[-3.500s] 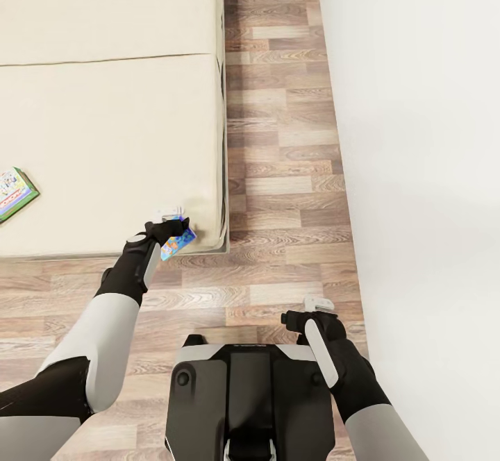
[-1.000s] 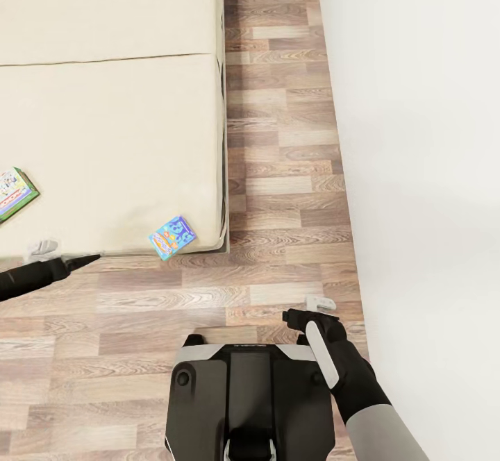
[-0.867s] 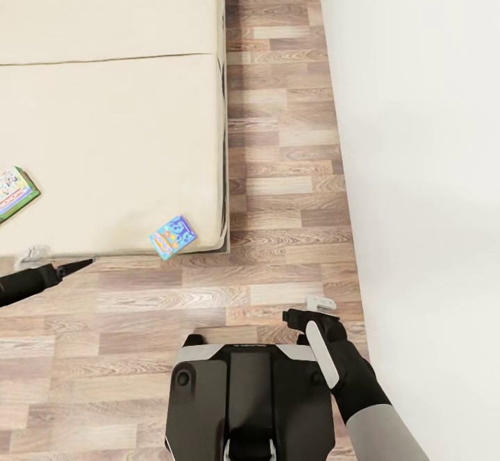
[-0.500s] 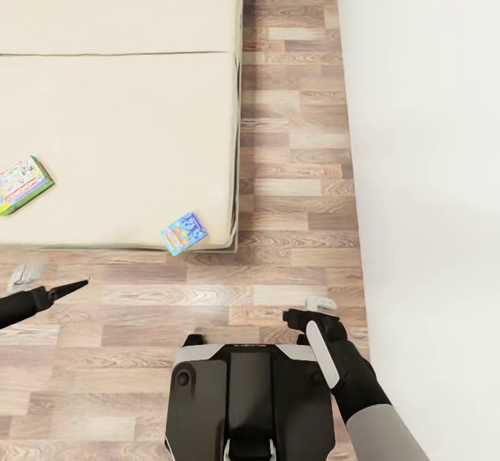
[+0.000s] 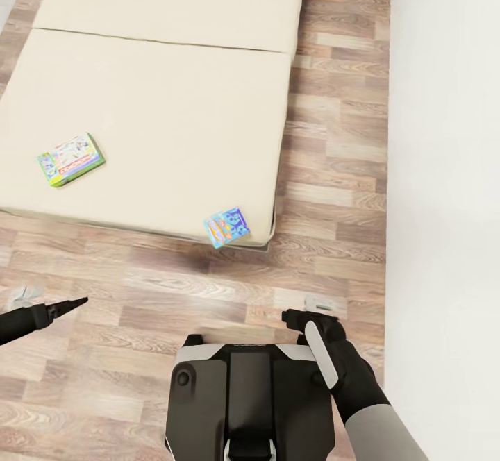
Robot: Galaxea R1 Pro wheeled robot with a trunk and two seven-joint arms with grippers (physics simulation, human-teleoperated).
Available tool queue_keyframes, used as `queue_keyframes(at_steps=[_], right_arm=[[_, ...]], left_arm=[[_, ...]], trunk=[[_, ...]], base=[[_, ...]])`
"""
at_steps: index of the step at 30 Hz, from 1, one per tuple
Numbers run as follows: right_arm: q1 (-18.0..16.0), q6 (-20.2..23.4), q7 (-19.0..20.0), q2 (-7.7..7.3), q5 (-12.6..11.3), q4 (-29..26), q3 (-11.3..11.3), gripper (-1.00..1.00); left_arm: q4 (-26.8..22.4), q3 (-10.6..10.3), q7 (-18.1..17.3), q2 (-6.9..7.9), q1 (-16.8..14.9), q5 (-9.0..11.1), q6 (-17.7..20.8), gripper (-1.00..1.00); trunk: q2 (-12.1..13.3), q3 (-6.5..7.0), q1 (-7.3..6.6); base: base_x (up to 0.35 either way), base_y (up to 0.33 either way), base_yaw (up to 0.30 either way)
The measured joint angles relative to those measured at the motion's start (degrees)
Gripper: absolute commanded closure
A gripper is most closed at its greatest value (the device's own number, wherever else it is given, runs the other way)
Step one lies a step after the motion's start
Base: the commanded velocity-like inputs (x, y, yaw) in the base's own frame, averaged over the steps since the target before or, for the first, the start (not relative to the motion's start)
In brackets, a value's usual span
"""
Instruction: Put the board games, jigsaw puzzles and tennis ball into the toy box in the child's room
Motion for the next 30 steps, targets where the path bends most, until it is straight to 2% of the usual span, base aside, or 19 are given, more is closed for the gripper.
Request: queue_keyframes(at_steps=[5,12,24,30], right_arm=[[0.0,0.0,0.0,0.00,-0.1,0.1,-0.2,-1.00],[0.0,-0.1,0.1,0.05,-0.1,0.2,-0.2,-1.00],[0.0,-0.1,0.8,0.08,-0.2,0.5,-0.4,-1.00],[0.0,-0.2,1.6,0.08,-0.2,0.5,-0.4,-1.00]], left_arm=[[0.0,0.0,0.3,0.05,0.0,-0.4,-1.3,-1.00],[0.1,0.1,1.7,0.16,0.0,-0.5,-2.1,-1.00],[0.0,0.0,1.9,0.07,0.0,-0.5,-3.3,-1.00],[0.0,0.1,2.0,0.11,0.0,-0.5,-3.6,-1.00]], trunk=[[0.0,-0.01,0.00],[0.0,-0.04,0.00],[0.0,-0.49,0.01],[0.0,-0.67,0.00]], base=[[-0.018,0.034,0.141],[-0.036,0.032,0.000],[-0.074,0.071,-0.216],[-0.052,0.214,-0.144]])
